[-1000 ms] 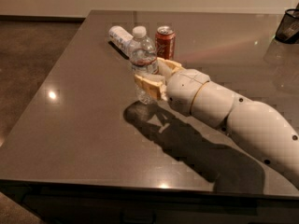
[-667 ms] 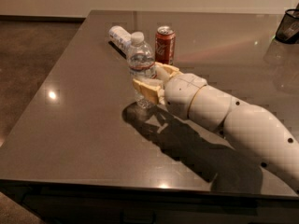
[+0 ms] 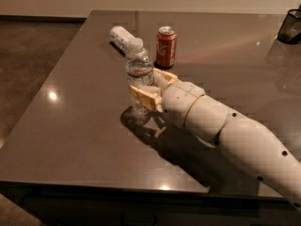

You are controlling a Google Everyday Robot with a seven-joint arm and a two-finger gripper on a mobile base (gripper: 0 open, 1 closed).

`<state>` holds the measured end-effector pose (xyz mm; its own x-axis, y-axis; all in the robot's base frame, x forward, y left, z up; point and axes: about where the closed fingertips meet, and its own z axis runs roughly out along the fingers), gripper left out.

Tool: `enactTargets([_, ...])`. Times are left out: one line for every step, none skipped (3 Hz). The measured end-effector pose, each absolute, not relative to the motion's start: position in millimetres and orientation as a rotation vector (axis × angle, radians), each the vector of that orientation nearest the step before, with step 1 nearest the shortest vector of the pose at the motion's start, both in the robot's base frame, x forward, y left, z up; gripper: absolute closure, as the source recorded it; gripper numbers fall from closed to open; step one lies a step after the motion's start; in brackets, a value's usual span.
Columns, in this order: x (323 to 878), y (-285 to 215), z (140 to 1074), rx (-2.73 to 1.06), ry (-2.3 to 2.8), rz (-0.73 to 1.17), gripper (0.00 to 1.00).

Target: Place water bottle upright

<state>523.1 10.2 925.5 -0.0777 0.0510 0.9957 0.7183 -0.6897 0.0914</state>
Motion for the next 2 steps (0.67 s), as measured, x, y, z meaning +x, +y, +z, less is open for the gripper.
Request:
enactTargets([519.3,11.4,925.1,-1.71,-0.825,-1.827,0.15])
enactTargets([519.0,13.1,925.7,-1.708,-0.826,-1.824,0.0])
